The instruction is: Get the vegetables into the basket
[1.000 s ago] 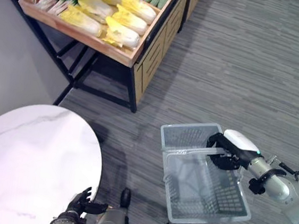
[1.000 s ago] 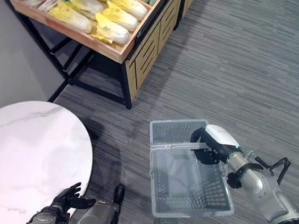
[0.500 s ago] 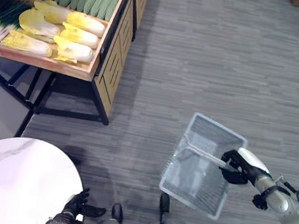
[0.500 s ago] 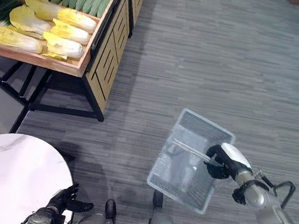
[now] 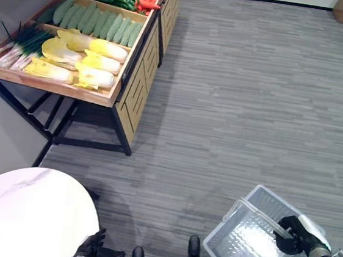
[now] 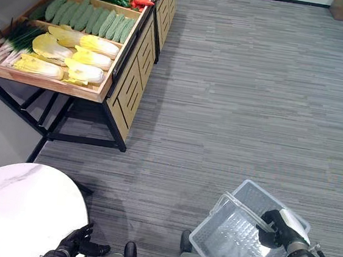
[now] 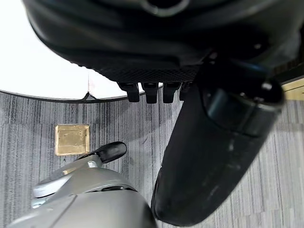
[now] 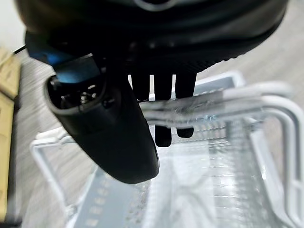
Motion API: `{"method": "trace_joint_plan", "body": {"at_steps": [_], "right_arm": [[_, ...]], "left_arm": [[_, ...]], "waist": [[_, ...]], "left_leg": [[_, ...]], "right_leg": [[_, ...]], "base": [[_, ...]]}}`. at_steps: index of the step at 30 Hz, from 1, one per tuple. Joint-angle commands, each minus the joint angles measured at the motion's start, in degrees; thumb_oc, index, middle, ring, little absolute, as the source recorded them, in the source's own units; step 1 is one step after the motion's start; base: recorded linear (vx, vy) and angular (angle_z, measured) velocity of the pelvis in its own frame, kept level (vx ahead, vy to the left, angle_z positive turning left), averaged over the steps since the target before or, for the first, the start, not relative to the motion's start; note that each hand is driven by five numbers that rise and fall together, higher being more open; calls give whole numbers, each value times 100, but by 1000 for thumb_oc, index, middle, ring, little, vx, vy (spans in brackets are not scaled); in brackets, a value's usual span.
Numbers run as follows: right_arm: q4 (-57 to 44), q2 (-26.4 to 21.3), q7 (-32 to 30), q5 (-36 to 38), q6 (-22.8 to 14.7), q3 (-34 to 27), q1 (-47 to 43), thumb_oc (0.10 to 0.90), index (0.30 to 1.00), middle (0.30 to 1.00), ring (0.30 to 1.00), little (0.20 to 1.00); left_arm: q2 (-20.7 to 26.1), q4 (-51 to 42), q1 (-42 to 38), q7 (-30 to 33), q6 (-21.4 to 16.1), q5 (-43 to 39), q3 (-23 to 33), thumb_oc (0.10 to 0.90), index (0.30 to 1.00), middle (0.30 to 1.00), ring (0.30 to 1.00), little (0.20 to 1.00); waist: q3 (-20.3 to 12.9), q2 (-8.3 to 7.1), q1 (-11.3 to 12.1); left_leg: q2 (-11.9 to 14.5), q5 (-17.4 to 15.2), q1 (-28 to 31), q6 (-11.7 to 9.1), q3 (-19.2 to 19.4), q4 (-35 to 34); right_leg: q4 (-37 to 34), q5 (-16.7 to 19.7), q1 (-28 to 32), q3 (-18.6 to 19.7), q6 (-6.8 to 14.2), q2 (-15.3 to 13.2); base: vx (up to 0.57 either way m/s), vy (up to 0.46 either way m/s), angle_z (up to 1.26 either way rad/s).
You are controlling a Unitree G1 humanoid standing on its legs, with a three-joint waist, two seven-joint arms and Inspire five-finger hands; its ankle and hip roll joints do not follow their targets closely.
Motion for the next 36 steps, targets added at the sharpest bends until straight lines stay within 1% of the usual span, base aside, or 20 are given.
{"method": "trace_joint_plan", "body": {"at_steps": [1, 3, 7, 12, 15, 16, 17, 19, 20, 22, 23, 25, 27, 28, 29, 30, 31, 34, 35, 36], "right_arm": [[-210, -35, -325, 685, -252, -243, -406, 400, 300, 300, 300, 300], [199, 276, -375, 940, -217, -248, -412, 400, 300, 300, 300, 300], [926, 622, -436, 1299, -132, -196, -597, 400, 300, 300, 300, 300], [1581, 884, -476, 1759, -69, -259, -820, 400, 300, 300, 300, 300], [1693, 903, -507, 1787, -22, -311, -855, 400, 300, 300, 300, 300], [1648, 929, -543, 1850, -14, -326, -901, 400, 300, 300, 300, 300], [1647, 930, -544, 1850, -13, -327, -902, 400, 300, 300, 300, 300], [1510, 967, -590, 1875, -7, -228, -1025, 400, 300, 300, 300, 300], [1511, 967, -590, 1875, -7, -227, -1028, 400, 300, 300, 300, 300], [1445, 987, -624, 1807, 34, -194, -1063, 400, 300, 300, 300, 300], [1388, 988, -640, 1770, 41, -177, -1068, 400, 300, 300, 300, 300], [1351, 990, -674, 1797, 24, -220, -1042, 400, 300, 300, 300, 300], [1412, 990, -683, 1805, 27, -250, -1023, 400, 300, 300, 300, 300], [1423, 1014, -660, 1808, 27, -292, -923, 400, 300, 300, 300, 300], [1415, 1019, -651, 1814, 38, -314, -862, 400, 300, 300, 300, 300], [1479, 1040, -614, 1845, 39, -348, -785, 400, 300, 300, 300, 300], [1493, 1032, -591, 1905, 27, -341, -748, 400, 300, 300, 300, 300], [1664, 914, -541, 2000, 12, -294, -816, 400, 300, 300, 300, 300], [1668, 910, -540, 2002, 10, -292, -818, 400, 300, 300, 300, 300], [1622, 837, -519, 2039, -22, -291, -828, 400, 300, 300, 300, 300]], "left_arm": [[131, 260, -191, 148, -162, 132, -119, 900, 1000, 1000, 1000, 1000], [86, 273, -248, 209, -133, 166, -179, 900, 1000, 1000, 1000, 1000], [55, 204, -316, 282, -131, 125, -300, 900, 1000, 1000, 1000, 1000], [35, 163, -408, 353, -117, 5, -399, 900, 1000, 1000, 1000, 1000], [84, 134, -442, 361, -88, 43, -455, 900, 1000, 1000, 1000, 1000], [135, 75, -459, 385, -83, 47, -471, 900, 1000, 1000, 1000, 1000], [137, 73, -460, 385, -81, 47, -470, 900, 1000, 1000, 1000, 1000], [251, -1, -556, 429, -69, -47, -446, 900, 1000, 1000, 1000, 1000], [251, 0, -559, 429, -69, -47, -444, 900, 1000, 1000, 1000, 1000], [299, 20, -588, 447, -53, -65, -414, 900, 1000, 1000, 1000, 1000], [321, 41, -591, 451, -58, -111, -354, 900, 1000, 1000, 1000, 1000], [330, 144, -626, 472, -81, -133, -247, 900, 1000, 1000, 1000, 1000], [318, 195, -663, 474, -76, -70, -247, 900, 1000, 1000, 1000, 1000], [317, 244, -694, 481, -74, -5, -256, 900, 1000, 1000, 1000, 1000], [286, 258, -690, 477, -75, -8, -261, 900, 1000, 1000, 1000, 1000], [289, 271, -684, 457, -71, -18, -256, 900, 1000, 1000, 1000, 1000], [228, 330, -675, 488, -72, -33, -251, 900, 1000, 1000, 1000, 1000], [150, 336, -652, 517, -67, -137, -266, 900, 1000, 1000, 1000, 1000], [148, 335, -651, 517, -67, -138, -265, 900, 1000, 1000, 1000, 1000], [107, 342, -657, 513, -70, -180, -254, 900, 1000, 1000, 1000, 1000]], "waist": [[-67, -157, 76], [-62, -144, 62], [-29, -149, 66], [123, -202, 112], [210, -210, 118], [289, -204, 110], [285, -208, 120], [526, -164, 94], [528, -166, 96], [573, -178, 64], [586, -182, 39], [588, -205, -25], [583, -198, -83], [546, -201, -174], [531, -185, -219], [467, -167, -238], [396, -133, -260], [330, 53, -293], [326, 61, -303], [326, 155, -303]], "left_leg": [[224, 263, -391, -345, -372, 5], [194, 236, -385, -321, -389, 5], [99, 144, -381, -243, -377, 47], [-94, -182, -620, -84, -372, 574], [-158, -299, -646, 40, -357, 632], [-157, -331, -641, 91, -339, 646], [-158, -334, -648, 92, -329, 650], [-98, -434, -585, 152, -197, 751], [-101, -434, -585, 152, -193, 752], [-148, -541, -359, 168, -76, 713], [-161, -575, -222, 142, -8, 643], [-121, -668, -65, 17, -27, 582], [-50, -772, 74, -77, -91, 573], [30, -885, 328, -190, -171, 565], [68, -928, 438, -222, -206, 539], [118, -897, 563, -291, -277, 505], [189, -869, 617, -346, -352, 517], [481, -438, 554, -526, -542, 716], [491, -438, 549, -532, -551, 715], [611, 32, 449, -657, -672, 922]], "right_leg": [[31, -309, 422, -169, 502, -343], [31, -307, 423, -167, 507, -359], [31, -278, 426, -133, 551, -448], [244, -241, 288, 8, 631, -654], [790, -282, 8, 107, 707, -707], [1170, -242, -188, 131, 759, -688], [1196, -253, -212, 145, 760, -689], [2171, -40, -777, -42, 865, -670], [2185, -46, -785, -36, 865, -672], [2151, 167, -963, -283, 843, -844], [1867, 200, -1005, -423, 819, -903], [1065, 379, -1113, -470, 811, -1001], [627, 562, -1293, -515, 861, -1092], [354, 705, -1392, -543, 934, -1144], [398, 767, -1385, -541, 952, -1147], [453, 664, -1317, -549, 925, -1103], [571, 697, -1285, -632, 868, -1057], [908, 403, -1268, -766, 660, -822], [918, 393, -1271, -778, 655, -817], [1034, 230, -1252, -859, 518, -703]], "base": [[40, 8, 4], [39, 30, 2], [30, 60, 0], [15, 126, -1], [10, 153, -2], [-15, 102, -10], [-48, 95, -17], [-19, 122, -29], [76, 117, -35], [159, 52, -56], [283, -42, -48], [316, -127, -18], [361, -208, -12], [442, -250, 3], [458, -286, 13], [364, -264, 44], [362, -324, 73], [227, -263, 42], [188, -259, -1], [207, -274, 0]]}}
